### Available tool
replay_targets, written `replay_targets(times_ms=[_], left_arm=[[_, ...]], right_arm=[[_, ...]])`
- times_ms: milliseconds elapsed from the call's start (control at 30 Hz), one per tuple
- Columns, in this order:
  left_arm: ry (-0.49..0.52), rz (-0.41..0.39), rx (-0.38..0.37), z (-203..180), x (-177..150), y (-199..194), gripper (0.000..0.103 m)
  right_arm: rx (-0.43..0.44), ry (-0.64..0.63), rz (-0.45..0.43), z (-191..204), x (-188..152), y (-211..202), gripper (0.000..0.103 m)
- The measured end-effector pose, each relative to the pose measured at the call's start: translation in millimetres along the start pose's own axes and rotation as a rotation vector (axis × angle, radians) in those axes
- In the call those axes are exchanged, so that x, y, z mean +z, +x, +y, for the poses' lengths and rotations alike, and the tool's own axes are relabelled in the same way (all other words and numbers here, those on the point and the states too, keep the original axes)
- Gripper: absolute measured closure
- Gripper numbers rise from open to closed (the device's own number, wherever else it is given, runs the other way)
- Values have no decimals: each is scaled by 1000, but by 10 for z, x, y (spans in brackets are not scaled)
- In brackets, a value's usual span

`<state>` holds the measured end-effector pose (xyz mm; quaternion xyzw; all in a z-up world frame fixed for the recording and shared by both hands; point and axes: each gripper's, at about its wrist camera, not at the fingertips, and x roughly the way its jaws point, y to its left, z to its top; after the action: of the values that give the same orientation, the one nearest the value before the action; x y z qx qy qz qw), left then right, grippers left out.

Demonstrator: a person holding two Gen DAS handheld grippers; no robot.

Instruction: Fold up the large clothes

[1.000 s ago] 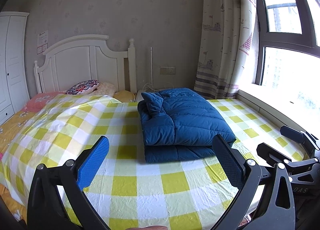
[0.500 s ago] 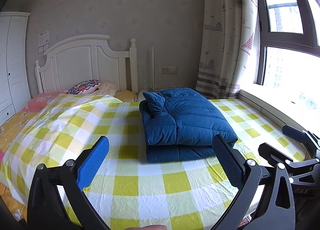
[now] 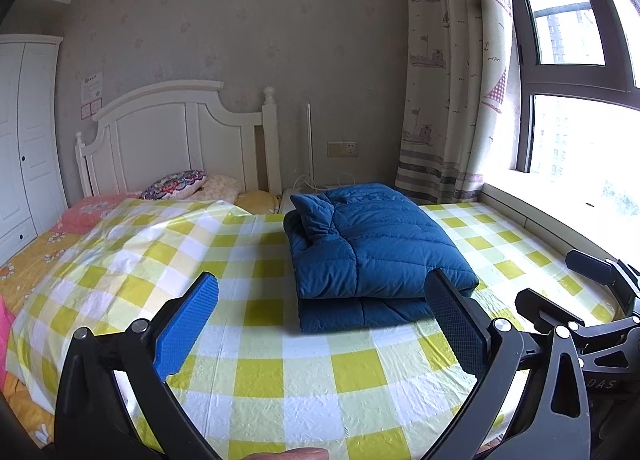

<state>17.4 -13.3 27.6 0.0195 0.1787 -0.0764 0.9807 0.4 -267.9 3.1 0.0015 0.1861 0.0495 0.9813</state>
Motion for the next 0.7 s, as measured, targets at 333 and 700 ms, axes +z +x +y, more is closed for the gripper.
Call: replay_targets(times_ms=[333, 700], left_arm=[[34, -73, 49, -36, 59, -166, 4], [19, 194, -74, -26, -189, 524, 4]], right_arm=[[-2, -19, -9, 46, 13, -21, 2], [39, 22, 107, -48, -219, 384, 2]])
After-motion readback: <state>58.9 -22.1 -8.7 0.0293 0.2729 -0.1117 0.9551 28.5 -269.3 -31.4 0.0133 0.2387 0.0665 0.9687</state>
